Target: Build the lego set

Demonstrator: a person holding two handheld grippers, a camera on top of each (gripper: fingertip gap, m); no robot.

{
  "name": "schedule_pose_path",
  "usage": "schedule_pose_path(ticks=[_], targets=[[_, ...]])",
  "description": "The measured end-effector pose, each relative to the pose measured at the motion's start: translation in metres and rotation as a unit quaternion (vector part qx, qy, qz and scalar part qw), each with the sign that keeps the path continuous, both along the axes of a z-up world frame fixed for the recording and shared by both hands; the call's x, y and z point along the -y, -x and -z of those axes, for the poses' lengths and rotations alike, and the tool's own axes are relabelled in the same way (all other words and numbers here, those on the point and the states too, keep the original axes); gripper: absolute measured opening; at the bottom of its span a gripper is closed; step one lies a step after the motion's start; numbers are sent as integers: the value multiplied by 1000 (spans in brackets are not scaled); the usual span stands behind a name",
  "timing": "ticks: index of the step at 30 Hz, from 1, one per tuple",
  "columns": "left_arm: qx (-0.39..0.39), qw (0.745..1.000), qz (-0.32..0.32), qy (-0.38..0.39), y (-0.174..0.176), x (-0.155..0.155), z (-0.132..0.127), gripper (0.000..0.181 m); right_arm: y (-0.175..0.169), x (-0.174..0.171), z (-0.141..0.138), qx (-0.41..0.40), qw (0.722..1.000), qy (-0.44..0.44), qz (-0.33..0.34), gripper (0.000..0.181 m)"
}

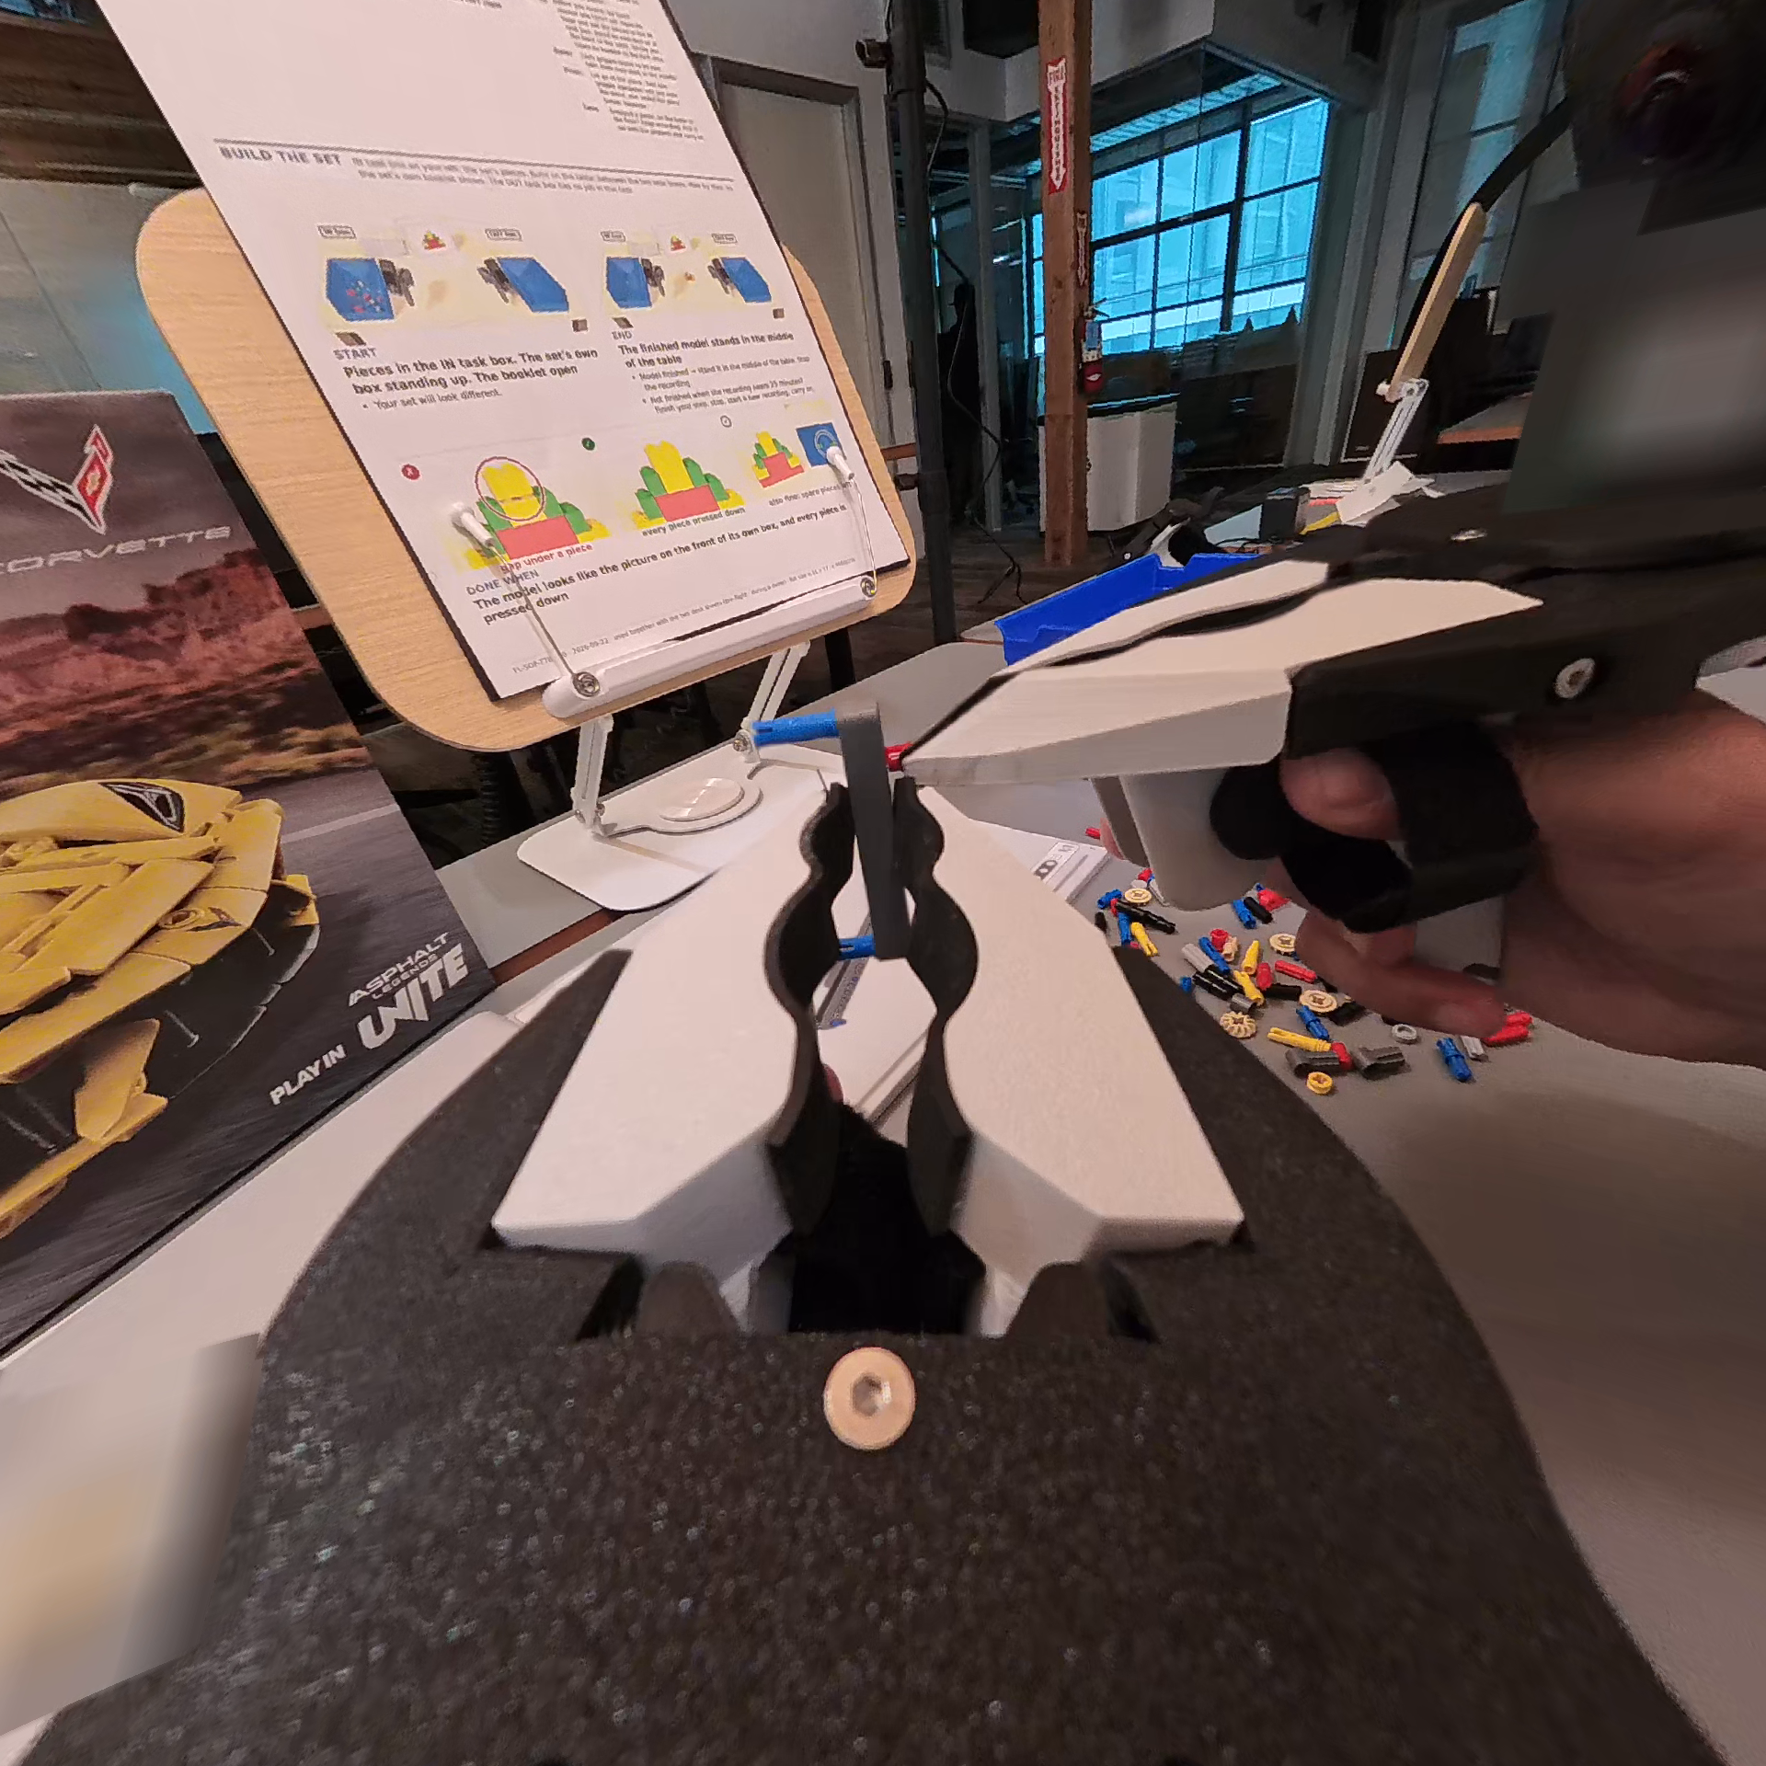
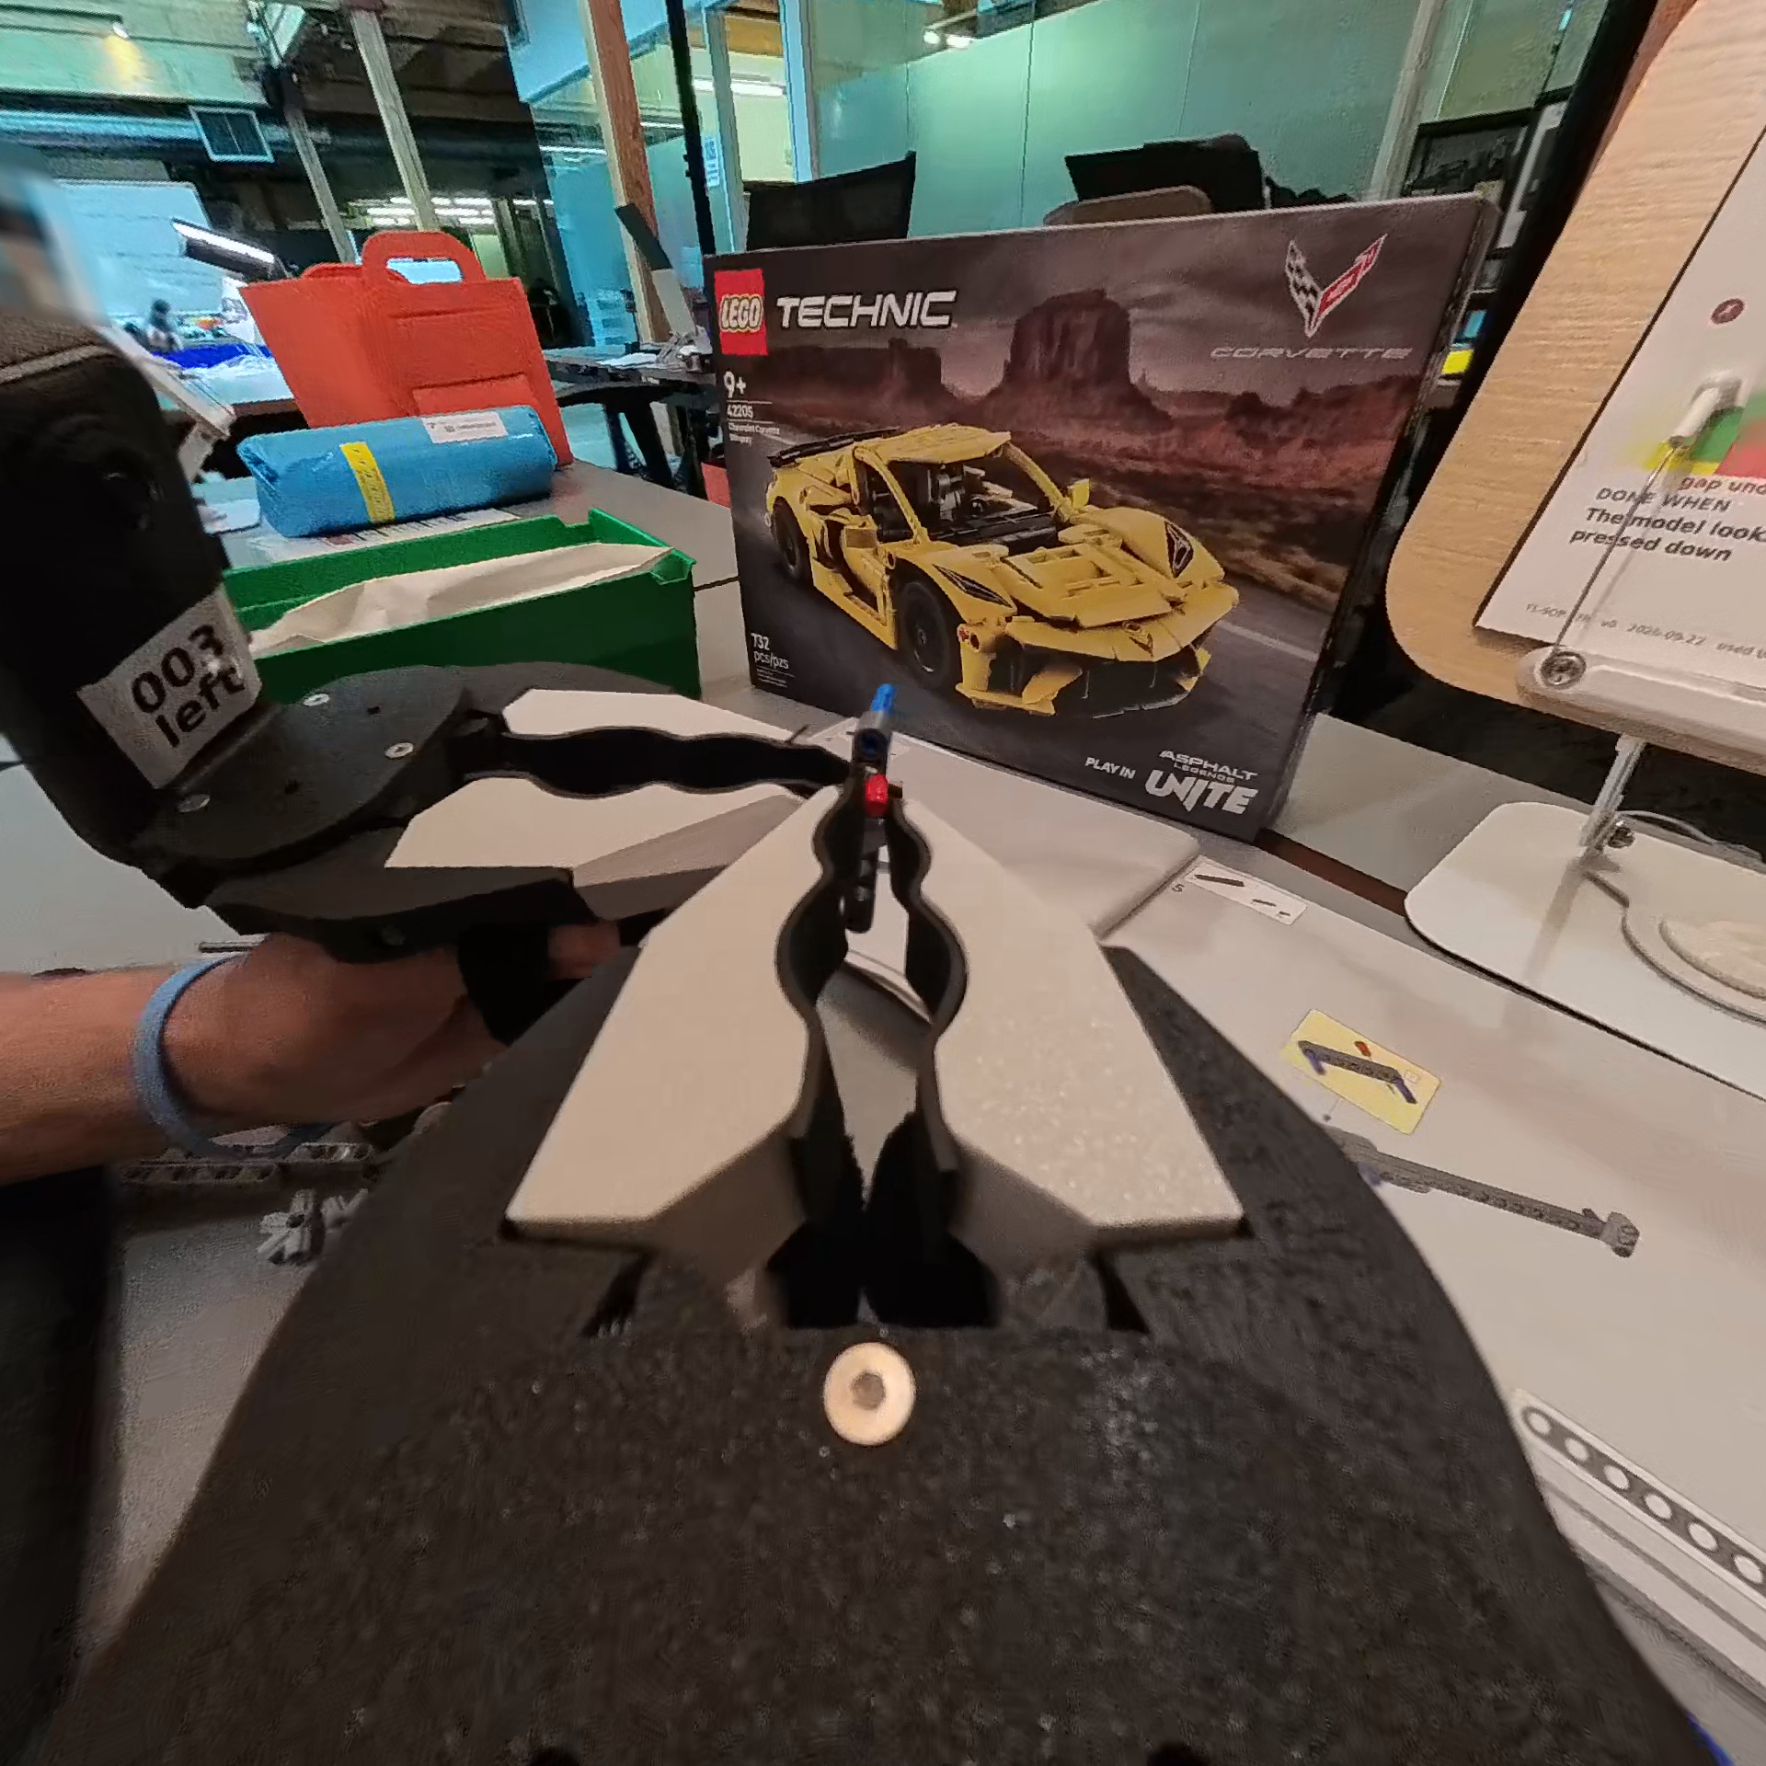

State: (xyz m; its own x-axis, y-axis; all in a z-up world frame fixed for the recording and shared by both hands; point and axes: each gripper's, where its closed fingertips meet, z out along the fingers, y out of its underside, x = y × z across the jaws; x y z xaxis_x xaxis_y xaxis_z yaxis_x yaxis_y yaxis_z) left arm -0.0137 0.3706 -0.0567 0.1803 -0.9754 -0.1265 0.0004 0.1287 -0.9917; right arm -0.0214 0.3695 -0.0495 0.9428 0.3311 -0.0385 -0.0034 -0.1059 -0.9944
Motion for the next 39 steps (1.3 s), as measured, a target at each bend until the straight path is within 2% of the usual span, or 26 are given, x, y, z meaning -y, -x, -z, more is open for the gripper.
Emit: schedule_pose_path(ticks=[6, 12, 17, 20, 26, 28, 30, 35, 39], targets=[[1, 1000, -1, -5, 0, 0, -1, 6, 0, 0, -1, 9, 1000, -4, 4, 4], [-6, 1000, 0, -12, -2, 2, 1, 6, 0, 2, 0, -50, 998, 19, -23, 4], [-21, 997, -29, -62, -1, 1, 2, 7, 1, 2, 1, -46, 998, 25, -25, 4], [-11, 1000, -17, -22, -2, 2, 1, 6, 0, 2, 0, -46, 998, 24, -17, 4], [-1, 998, -40, -46, 1, 2, -3, 7, 2, 2, -3, -12, 1000, 5, 6, 4], [6, 998, -47, -45, 2, 2, -4, 7, 4, 1, -4, -58, 998, 17, -7, 4], [7, 995, -60, -77, 3, 3, -6, 7, 5, 3, -6, -119, 992, 27, -36, 3], [8, 991, -54, -124, 3, 7, -11, 7, 7, 8, -11, -171, 981, 33, -84, 3], [-9, 985, -27, -170, 4, 10, -9, 7, 7, 11, -8, -40, 997, 13, -60, 4]])
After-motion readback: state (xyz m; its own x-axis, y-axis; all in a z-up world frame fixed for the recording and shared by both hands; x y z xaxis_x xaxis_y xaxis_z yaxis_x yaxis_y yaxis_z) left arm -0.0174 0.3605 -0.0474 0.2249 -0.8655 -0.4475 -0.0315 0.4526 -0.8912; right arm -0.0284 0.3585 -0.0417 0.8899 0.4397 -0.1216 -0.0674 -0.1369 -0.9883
